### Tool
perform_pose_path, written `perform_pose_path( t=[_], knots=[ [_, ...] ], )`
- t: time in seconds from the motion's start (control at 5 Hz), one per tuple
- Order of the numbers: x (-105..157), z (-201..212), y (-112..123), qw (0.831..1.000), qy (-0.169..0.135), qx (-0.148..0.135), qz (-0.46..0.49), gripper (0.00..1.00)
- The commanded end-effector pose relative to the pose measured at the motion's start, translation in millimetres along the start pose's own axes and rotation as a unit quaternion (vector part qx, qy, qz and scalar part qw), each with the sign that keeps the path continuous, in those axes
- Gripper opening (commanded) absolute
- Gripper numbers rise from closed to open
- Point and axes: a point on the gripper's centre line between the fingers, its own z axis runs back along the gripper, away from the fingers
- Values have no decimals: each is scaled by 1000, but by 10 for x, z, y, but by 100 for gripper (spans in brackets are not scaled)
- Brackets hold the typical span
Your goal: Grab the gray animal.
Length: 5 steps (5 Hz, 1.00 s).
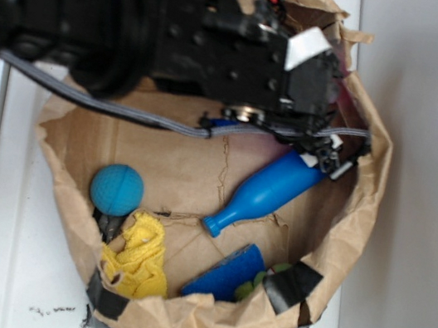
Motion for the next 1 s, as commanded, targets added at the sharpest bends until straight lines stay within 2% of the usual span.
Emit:
perform_pose_path(
  t=[0.0,0.2,0.4,0.8],
  knots=[
    [64,-12,-85,1000,-25,4,-8,100],
    [129,-109,-81,999,-23,25,5,100],
    [179,-93,-70,1000,-7,15,21,0],
    [127,-73,-39,1000,-8,15,4,0]
  ],
)
